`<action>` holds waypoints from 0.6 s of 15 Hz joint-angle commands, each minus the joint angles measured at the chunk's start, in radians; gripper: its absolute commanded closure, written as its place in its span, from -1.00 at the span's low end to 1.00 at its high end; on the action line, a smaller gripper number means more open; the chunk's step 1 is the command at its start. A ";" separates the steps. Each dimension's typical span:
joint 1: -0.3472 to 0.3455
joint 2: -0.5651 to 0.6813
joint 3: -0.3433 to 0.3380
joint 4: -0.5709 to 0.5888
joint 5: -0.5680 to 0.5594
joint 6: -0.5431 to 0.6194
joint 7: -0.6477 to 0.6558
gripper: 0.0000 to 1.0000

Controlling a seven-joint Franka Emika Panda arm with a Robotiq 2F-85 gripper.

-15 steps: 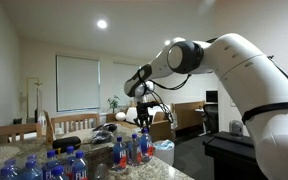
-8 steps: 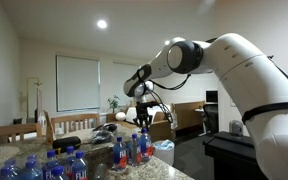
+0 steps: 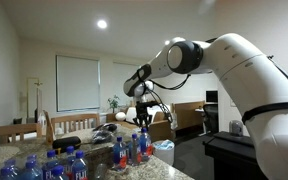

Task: Move the water bottles to the right

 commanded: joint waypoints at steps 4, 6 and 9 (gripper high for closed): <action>0.017 0.000 0.011 0.022 -0.018 0.000 0.010 0.77; 0.024 0.001 0.013 0.022 -0.021 -0.001 0.009 0.77; 0.024 0.000 0.011 0.026 -0.018 -0.005 0.011 0.77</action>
